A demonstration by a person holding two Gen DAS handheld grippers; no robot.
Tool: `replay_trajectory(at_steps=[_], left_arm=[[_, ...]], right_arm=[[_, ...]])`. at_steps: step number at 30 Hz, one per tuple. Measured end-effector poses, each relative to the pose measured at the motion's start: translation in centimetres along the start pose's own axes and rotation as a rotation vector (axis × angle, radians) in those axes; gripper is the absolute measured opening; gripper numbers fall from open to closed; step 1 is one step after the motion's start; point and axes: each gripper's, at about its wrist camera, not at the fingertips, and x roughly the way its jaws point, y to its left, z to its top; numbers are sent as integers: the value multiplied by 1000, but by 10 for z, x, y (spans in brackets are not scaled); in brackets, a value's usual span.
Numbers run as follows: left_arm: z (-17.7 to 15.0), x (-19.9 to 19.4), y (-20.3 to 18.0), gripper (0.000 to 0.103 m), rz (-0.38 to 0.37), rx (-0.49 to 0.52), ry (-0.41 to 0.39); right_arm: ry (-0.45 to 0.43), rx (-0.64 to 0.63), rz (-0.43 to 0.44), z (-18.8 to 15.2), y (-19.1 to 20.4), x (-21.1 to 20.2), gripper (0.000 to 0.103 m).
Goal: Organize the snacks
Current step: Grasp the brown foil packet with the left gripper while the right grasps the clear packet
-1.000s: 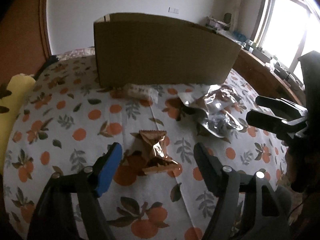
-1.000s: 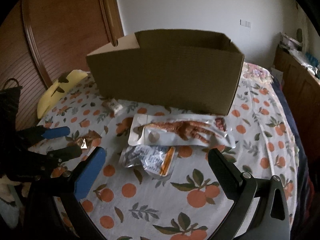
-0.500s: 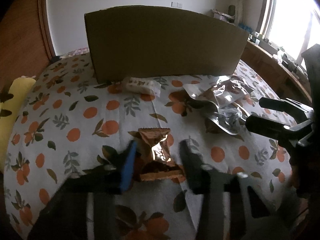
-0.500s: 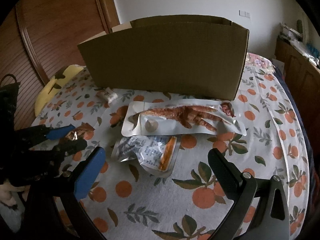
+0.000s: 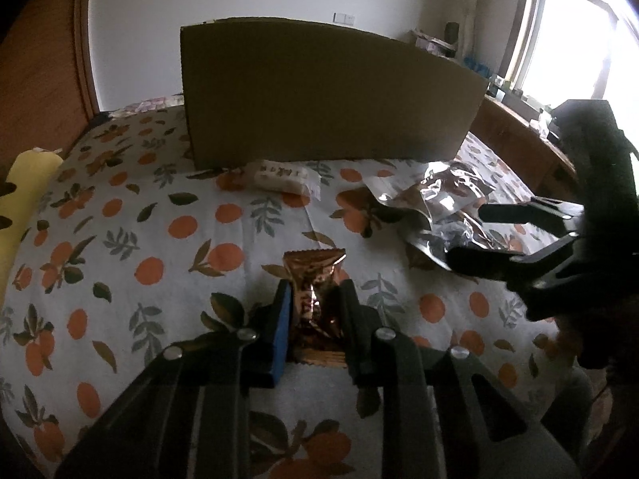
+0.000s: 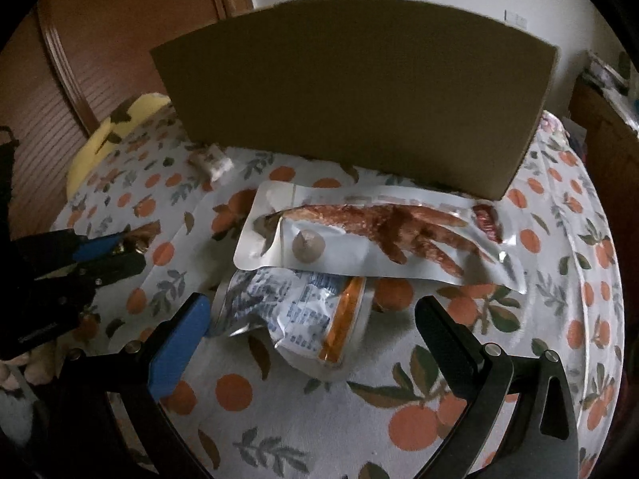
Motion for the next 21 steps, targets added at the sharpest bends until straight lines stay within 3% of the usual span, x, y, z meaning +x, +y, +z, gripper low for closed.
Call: replay_trajectory(at_steps=[9, 12, 14, 19, 21], left_arm=[[-2, 1, 2, 21, -11, -9, 3], [-2, 1, 2, 21, -12, -11, 2], [-1, 1, 2, 21, -12, -14, 0], [-2, -2, 1, 21, -6, -13, -20], [-2, -3, 0, 20, -5, -9, -28]], right_arm=[[9, -36, -113, 5, 15, 14, 100], [12, -37, -109, 7, 18, 11, 86], [20, -42, -104, 6, 19, 8, 71], [20, -36, -79, -4, 18, -6, 62], [-3, -14, -57, -6, 16, -15, 52]])
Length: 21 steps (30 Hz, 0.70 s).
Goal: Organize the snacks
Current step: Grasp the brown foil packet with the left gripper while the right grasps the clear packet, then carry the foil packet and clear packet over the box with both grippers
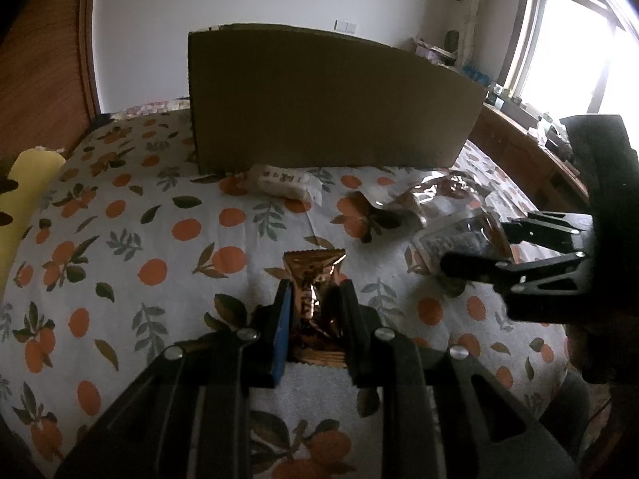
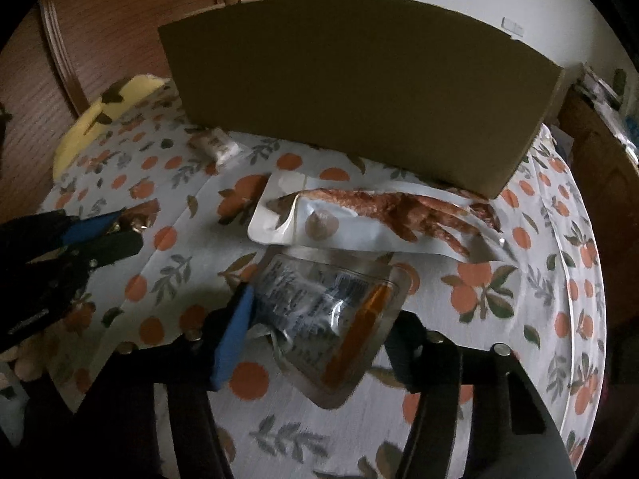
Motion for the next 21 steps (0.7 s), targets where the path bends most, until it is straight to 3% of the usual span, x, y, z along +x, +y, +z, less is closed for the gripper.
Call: replay_trajectory(at_steps=[8, 16, 21], left_arm=[[-1, -4, -4, 20, 3, 7, -15], [-2, -16, -6, 20, -23, -3, -52], [3, -30, -10, 20, -34, 7, -88]], right_arm=[[-60, 63, 85, 0, -8, -30, 18], [-91, 74, 132, 3, -1, -39, 9], [-109, 54, 110, 3, 3, -45, 8]])
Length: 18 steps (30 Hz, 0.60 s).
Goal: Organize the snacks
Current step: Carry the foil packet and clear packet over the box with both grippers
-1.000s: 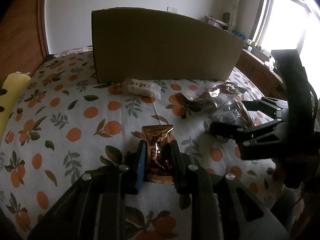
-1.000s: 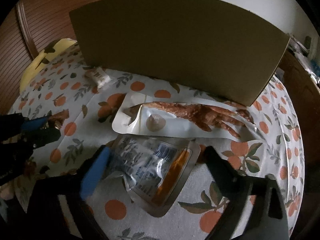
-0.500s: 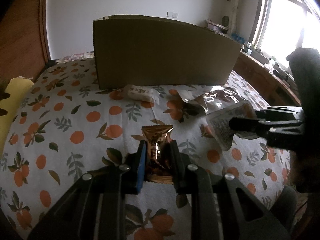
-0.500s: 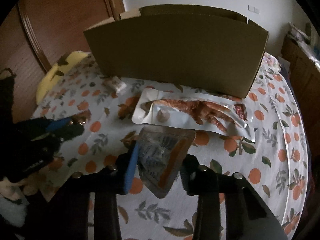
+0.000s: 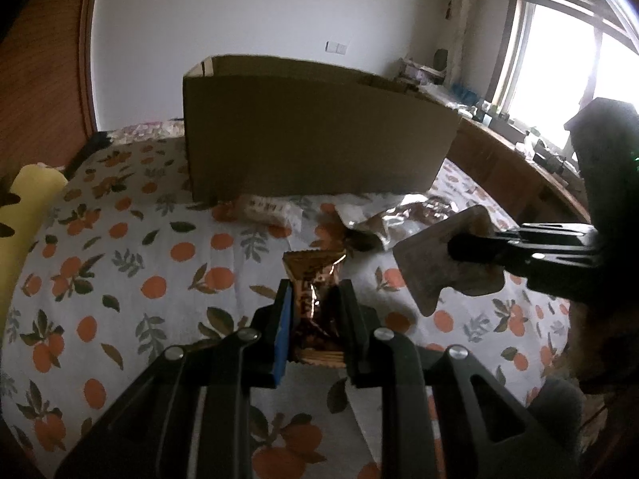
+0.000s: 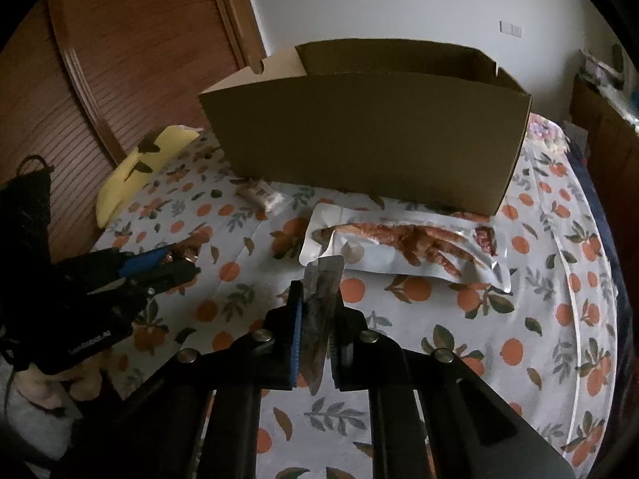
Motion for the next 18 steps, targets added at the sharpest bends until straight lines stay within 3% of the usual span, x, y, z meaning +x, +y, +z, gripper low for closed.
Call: replay_trajectory(at_steps=[8, 18], left_arm=[[14, -17, -6, 20, -13, 15, -38], [66, -34, -7, 20, 6, 60, -117]], right_arm=[[-35, -30, -16, 11, 3, -16, 8], [-106, -101, -50, 54, 6, -46, 8]])
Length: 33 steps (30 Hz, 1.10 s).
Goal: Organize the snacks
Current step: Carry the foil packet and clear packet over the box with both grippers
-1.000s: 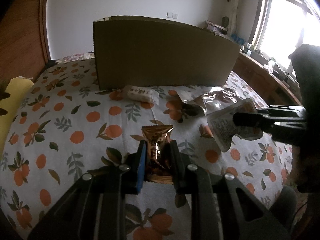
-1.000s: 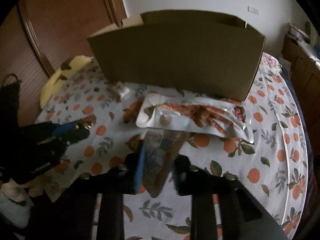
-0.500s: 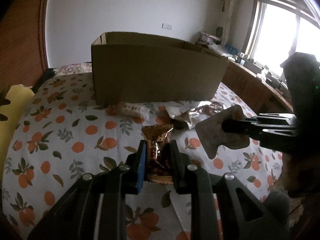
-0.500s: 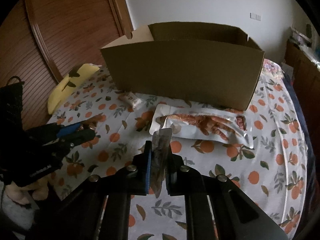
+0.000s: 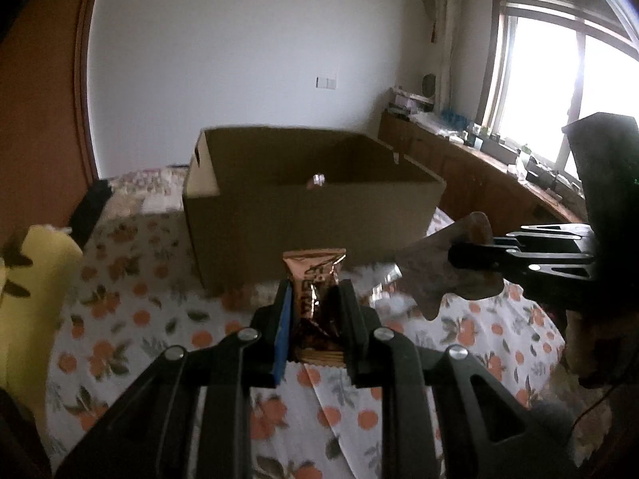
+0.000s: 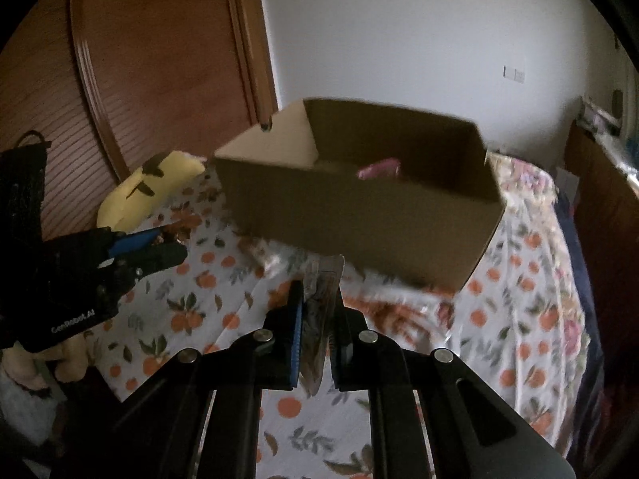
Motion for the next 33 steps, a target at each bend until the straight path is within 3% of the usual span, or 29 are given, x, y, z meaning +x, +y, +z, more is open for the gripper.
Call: replay_trajectory(at_steps=[16, 33], left_arm=[[61, 7, 0, 20, 10, 43, -60], [111, 73, 27, 20, 19, 46, -73]], right_arm=[[-68, -52, -14, 50, -8, -10, 8], [-136, 18, -20, 111, -56, 37, 8]])
